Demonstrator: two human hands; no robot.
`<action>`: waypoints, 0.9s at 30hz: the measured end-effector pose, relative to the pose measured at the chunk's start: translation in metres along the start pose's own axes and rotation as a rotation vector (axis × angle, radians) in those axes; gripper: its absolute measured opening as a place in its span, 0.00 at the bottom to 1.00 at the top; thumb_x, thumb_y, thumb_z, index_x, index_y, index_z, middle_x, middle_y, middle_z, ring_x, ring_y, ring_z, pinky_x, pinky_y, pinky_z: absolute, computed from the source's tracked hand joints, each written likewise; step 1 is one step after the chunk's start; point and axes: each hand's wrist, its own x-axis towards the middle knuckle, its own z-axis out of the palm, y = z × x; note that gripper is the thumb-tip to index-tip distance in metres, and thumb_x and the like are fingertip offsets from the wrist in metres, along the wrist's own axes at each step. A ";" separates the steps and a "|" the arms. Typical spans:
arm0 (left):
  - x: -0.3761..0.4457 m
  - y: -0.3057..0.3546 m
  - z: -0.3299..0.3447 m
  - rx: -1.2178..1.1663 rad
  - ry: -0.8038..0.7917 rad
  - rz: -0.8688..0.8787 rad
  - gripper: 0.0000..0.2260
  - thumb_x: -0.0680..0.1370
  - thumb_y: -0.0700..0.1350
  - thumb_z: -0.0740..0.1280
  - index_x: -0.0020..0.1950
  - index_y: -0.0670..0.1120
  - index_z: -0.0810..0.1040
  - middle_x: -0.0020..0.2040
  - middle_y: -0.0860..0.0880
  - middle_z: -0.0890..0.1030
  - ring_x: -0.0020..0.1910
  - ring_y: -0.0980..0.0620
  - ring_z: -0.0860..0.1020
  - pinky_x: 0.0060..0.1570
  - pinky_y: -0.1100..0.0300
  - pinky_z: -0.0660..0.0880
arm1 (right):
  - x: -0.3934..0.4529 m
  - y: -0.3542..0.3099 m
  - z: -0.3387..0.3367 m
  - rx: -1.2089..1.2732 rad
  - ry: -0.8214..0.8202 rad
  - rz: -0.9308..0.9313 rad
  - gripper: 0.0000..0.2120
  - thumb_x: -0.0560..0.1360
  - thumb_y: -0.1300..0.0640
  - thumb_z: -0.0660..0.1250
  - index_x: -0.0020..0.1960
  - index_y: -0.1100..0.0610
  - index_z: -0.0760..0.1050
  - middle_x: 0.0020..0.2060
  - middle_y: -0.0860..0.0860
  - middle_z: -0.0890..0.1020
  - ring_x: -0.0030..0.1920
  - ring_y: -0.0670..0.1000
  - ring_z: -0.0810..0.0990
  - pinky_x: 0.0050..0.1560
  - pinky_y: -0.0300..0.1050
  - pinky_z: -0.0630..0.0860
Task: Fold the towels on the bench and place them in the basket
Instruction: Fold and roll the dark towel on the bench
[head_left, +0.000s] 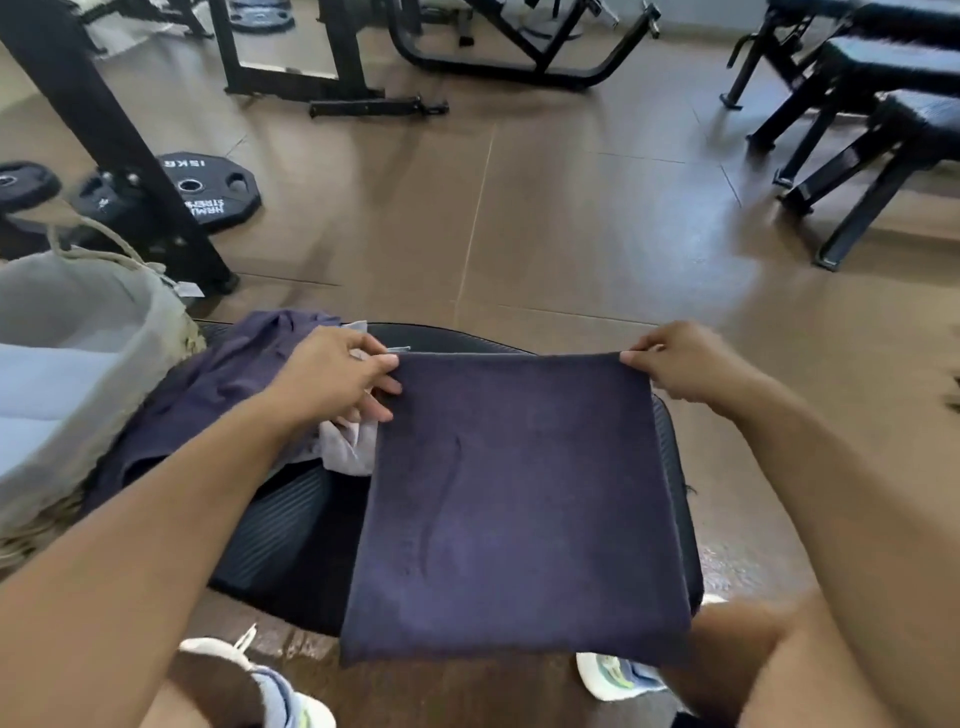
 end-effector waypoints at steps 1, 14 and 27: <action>0.007 0.003 0.004 -0.014 0.007 0.010 0.05 0.83 0.43 0.66 0.49 0.43 0.76 0.42 0.43 0.87 0.28 0.47 0.84 0.23 0.62 0.71 | 0.008 -0.002 0.000 0.082 0.025 0.030 0.08 0.81 0.53 0.68 0.45 0.55 0.81 0.29 0.51 0.77 0.26 0.51 0.74 0.27 0.40 0.66; 0.030 0.074 0.010 -0.322 0.200 0.645 0.16 0.79 0.32 0.67 0.60 0.49 0.69 0.62 0.45 0.82 0.62 0.58 0.80 0.60 0.64 0.75 | 0.007 -0.031 -0.023 0.529 0.798 -0.405 0.01 0.83 0.56 0.62 0.53 0.50 0.71 0.41 0.39 0.76 0.40 0.36 0.74 0.45 0.31 0.69; -0.052 -0.022 0.003 0.671 -0.018 0.520 0.08 0.71 0.53 0.78 0.39 0.56 0.80 0.34 0.61 0.81 0.35 0.61 0.78 0.34 0.63 0.71 | -0.075 0.058 0.002 -0.166 -0.121 -0.294 0.06 0.72 0.49 0.77 0.38 0.44 0.82 0.28 0.46 0.80 0.29 0.45 0.75 0.36 0.44 0.74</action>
